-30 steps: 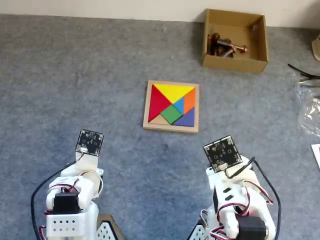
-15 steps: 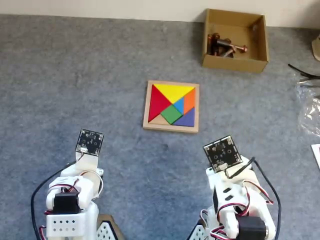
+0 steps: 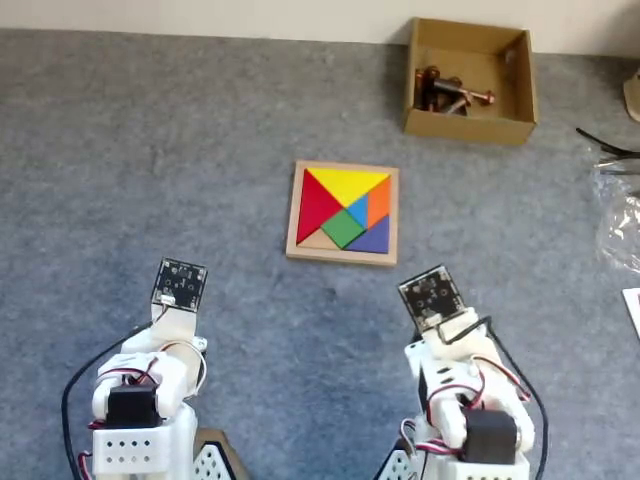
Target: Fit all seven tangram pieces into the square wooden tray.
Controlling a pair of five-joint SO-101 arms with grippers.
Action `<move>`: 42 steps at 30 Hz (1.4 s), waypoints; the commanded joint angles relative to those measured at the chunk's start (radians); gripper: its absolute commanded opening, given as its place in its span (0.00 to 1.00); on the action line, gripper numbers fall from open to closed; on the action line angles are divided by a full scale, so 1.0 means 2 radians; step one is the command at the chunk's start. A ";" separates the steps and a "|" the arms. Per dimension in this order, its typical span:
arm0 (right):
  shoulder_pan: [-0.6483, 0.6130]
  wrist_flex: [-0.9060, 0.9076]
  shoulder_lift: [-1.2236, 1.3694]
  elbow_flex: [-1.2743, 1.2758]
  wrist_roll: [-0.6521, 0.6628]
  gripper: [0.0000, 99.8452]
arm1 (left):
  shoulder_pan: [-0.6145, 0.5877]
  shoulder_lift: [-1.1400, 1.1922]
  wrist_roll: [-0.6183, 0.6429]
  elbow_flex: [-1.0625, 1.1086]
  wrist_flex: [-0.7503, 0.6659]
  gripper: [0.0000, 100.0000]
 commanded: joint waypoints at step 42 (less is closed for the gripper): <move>0.026 -0.060 -0.004 0.178 -0.215 0.01 | -0.007 -0.002 0.005 0.010 0.002 0.01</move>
